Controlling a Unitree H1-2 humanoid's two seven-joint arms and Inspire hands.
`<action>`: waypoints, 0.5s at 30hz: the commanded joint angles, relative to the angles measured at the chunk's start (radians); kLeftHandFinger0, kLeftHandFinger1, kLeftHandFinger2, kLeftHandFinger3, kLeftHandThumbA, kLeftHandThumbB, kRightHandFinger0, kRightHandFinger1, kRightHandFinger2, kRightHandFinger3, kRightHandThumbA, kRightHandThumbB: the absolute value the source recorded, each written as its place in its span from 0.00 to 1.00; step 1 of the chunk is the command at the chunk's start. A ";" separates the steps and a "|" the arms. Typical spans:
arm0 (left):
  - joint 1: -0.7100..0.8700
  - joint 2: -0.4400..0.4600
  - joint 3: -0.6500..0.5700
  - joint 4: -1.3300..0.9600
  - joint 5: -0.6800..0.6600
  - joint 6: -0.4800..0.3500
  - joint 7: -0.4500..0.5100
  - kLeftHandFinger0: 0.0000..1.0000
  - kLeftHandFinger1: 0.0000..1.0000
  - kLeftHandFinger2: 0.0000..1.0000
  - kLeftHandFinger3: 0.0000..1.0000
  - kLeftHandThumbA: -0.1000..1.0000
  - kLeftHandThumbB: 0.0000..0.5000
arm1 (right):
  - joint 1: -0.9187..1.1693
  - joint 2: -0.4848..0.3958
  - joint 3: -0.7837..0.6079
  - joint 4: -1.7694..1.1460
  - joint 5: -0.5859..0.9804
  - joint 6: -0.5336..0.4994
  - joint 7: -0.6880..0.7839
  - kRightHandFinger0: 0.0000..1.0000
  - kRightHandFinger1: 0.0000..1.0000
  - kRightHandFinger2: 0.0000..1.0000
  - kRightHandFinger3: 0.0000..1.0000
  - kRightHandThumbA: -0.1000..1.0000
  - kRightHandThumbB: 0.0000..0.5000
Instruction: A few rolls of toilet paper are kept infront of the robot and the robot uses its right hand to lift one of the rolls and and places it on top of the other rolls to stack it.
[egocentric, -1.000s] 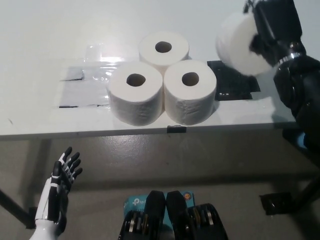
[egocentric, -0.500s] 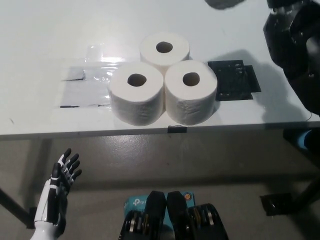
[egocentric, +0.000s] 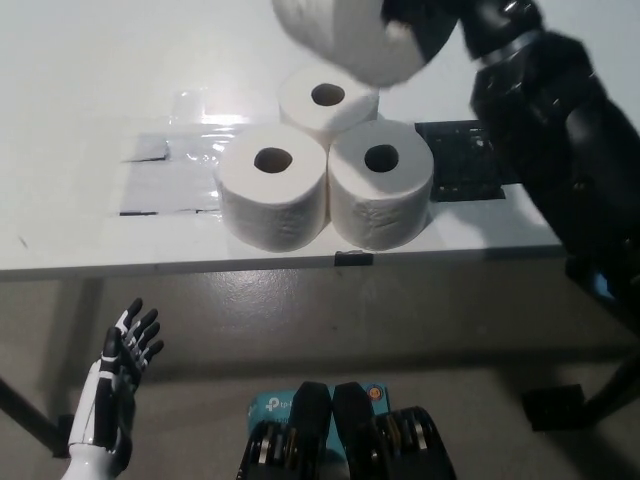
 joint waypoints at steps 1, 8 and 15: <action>-0.003 0.014 -0.003 -0.040 -0.003 -0.023 -0.020 1.00 1.00 1.00 1.00 1.00 0.37 | -0.047 0.005 0.002 0.038 0.023 -0.039 0.094 0.00 0.00 0.14 0.04 0.43 0.00; -0.010 0.018 -0.004 -0.030 0.002 -0.031 -0.021 1.00 1.00 1.00 1.00 1.00 0.29 | -0.073 0.021 0.021 0.114 0.026 -0.070 0.156 0.00 0.00 0.16 0.09 0.34 0.00; -0.006 0.012 -0.003 -0.031 -0.001 -0.030 -0.017 1.00 1.00 1.00 1.00 1.00 0.28 | -0.107 0.046 0.020 0.230 0.037 -0.118 0.157 0.00 0.00 0.23 0.28 0.31 0.00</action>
